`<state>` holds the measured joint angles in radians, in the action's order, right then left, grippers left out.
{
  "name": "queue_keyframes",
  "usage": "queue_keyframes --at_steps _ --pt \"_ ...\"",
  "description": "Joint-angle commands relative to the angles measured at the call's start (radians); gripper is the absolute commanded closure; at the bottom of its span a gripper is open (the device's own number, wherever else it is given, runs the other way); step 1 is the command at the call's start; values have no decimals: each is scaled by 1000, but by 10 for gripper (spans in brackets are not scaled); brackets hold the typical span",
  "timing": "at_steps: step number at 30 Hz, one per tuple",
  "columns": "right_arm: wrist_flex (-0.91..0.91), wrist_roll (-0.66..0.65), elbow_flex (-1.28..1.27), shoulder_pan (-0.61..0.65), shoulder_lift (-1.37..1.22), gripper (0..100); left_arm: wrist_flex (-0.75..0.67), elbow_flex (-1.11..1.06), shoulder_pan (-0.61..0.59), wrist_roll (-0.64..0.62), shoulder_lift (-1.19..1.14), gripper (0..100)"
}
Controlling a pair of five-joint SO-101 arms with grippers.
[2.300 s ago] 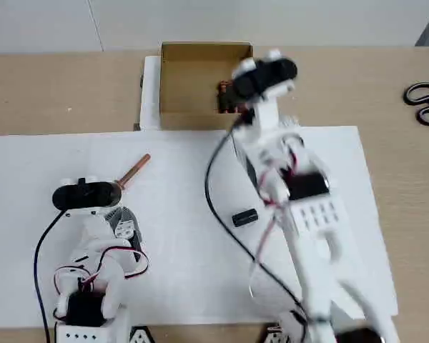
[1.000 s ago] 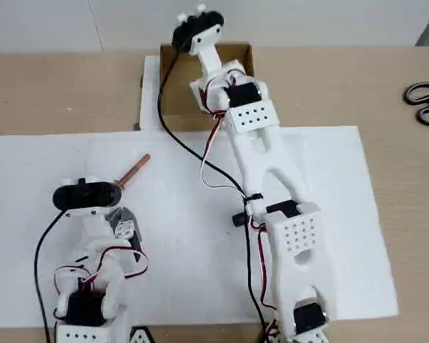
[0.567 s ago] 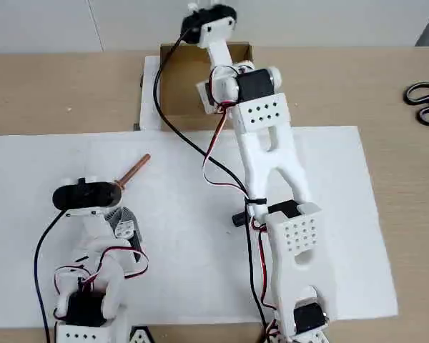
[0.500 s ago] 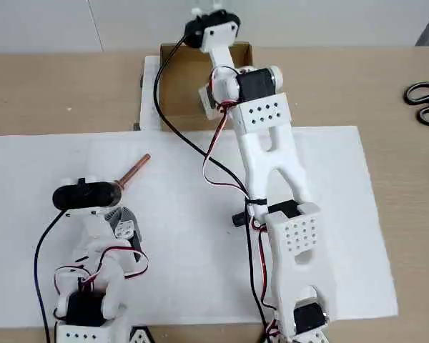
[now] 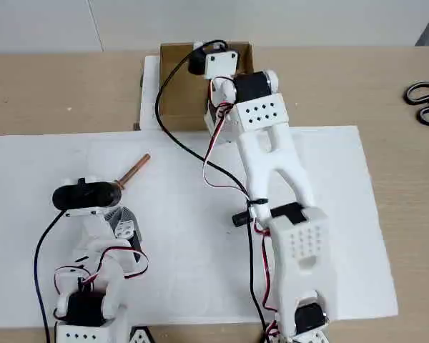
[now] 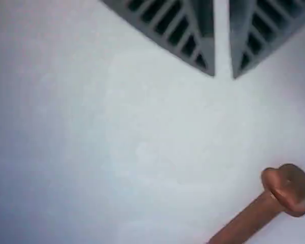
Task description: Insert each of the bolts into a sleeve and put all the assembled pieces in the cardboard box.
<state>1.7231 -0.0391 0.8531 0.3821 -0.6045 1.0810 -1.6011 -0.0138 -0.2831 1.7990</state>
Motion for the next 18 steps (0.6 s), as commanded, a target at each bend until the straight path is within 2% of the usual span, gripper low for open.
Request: queue_keyframes --at_steps 1,11,18 --pt "16 -95 -207 4 183 959 -23 4 2 2 11 993" --pt "18 -640 -505 -85 367 958 -23 7 2 2 11 993" --pt "15 -950 -631 -128 435 957 -23 8 2 2 11 993"
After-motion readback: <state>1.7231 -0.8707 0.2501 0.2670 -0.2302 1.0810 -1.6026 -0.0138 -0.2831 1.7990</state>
